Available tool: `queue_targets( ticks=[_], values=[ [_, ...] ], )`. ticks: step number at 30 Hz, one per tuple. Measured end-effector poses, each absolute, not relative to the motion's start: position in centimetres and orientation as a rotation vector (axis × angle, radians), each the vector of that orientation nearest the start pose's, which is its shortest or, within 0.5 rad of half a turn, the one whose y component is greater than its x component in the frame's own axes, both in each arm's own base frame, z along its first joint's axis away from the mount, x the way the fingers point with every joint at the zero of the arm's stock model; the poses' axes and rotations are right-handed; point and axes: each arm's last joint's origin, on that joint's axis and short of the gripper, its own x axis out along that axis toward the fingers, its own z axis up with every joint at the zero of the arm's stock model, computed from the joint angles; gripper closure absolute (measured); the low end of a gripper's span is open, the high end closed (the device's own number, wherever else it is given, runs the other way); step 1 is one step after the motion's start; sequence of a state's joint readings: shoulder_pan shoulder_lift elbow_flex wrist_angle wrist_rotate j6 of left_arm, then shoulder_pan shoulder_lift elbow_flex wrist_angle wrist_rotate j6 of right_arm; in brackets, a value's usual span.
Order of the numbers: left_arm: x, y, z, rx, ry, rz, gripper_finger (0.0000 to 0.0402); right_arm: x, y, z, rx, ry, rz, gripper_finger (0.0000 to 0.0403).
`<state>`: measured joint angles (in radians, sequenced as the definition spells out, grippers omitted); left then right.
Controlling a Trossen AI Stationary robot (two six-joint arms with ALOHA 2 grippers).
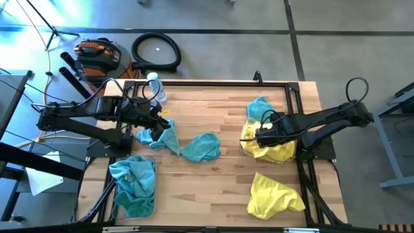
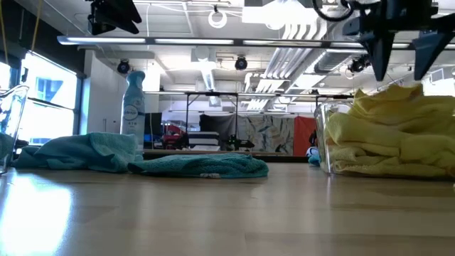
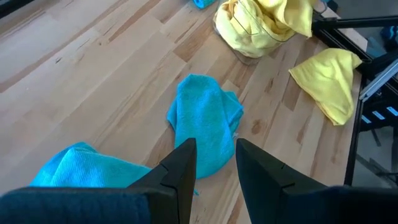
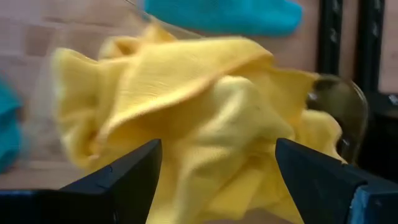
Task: Sort microfiber towel by color & place in baskets
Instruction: Put the yellow microfiber towel into the right transparent bin, then put the blue microfiber towel into the left transparent bin
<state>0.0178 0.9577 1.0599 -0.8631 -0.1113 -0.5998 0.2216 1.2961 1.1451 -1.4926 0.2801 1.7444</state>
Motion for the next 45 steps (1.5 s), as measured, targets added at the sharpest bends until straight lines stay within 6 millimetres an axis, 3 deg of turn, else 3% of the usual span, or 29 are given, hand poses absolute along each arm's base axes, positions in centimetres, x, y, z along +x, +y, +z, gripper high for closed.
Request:
queue_targets(
  ticks=[10,17,23,29,34,45],
  values=[
    [17.4,0.6,33.7,-0.257,0.752,0.217,0.03,22.8,5.5,28.7,0.701,0.722,-0.868,0.0091],
    [17.2,0.6,33.3,-0.081,0.815,0.152,0.03,24.5,5.6,29.5,0.437,0.696,-0.634,0.0091],
    [16.4,0.6,32.5,-0.206,0.922,0.238,0.03,25.3,5.3,30.0,0.411,0.638,-0.591,0.0091],
    [16.3,1.2,31.8,-0.421,0.935,0.544,0.03,25.4,4.8,30.0,0.418,0.638,-0.613,0.0091],
    [18.1,1.6,30.3,-0.59,0.982,0.7,0.03,25.4,4.4,30.0,0.422,0.637,-0.629,0.0091],
    [23.2,3.4,24.4,-0.539,1.272,0.834,0.03,25.3,4.1,29.9,0.412,0.653,-0.642,0.0091]
  ],
)
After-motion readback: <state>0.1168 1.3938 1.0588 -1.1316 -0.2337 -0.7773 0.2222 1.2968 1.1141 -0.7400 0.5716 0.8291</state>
